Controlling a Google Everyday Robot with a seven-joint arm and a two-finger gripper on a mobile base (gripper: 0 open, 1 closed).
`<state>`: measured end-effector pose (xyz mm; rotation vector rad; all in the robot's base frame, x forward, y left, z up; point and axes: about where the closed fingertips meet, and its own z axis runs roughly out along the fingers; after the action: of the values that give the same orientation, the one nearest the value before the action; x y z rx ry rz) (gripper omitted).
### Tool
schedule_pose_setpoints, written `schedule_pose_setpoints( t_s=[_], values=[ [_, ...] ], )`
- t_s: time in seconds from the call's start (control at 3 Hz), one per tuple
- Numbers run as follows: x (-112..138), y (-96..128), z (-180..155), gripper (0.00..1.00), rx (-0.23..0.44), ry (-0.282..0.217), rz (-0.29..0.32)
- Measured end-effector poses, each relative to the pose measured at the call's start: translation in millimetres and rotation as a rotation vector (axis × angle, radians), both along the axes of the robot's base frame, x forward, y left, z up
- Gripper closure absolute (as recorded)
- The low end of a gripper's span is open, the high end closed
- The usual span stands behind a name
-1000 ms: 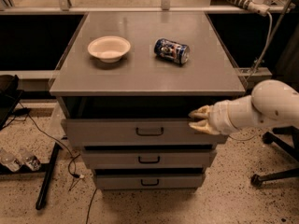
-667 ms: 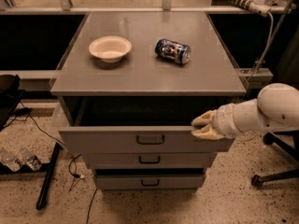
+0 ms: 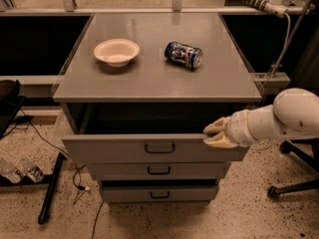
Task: Open top drawer
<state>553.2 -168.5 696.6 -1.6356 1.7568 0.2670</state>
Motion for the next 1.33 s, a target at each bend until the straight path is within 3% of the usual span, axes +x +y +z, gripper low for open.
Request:
schedule_pose_setpoints(
  t_s=[0.67, 1.0, 1.33],
  values=[
    [-2, 2, -14, 0.11, 0.01, 0.023, 0.012],
    [-15, -2, -39, 0.0, 0.03, 0.085, -0.002],
    [-20, -2, -41, 0.19, 0.038, 0.106, -0.01]
  ],
)
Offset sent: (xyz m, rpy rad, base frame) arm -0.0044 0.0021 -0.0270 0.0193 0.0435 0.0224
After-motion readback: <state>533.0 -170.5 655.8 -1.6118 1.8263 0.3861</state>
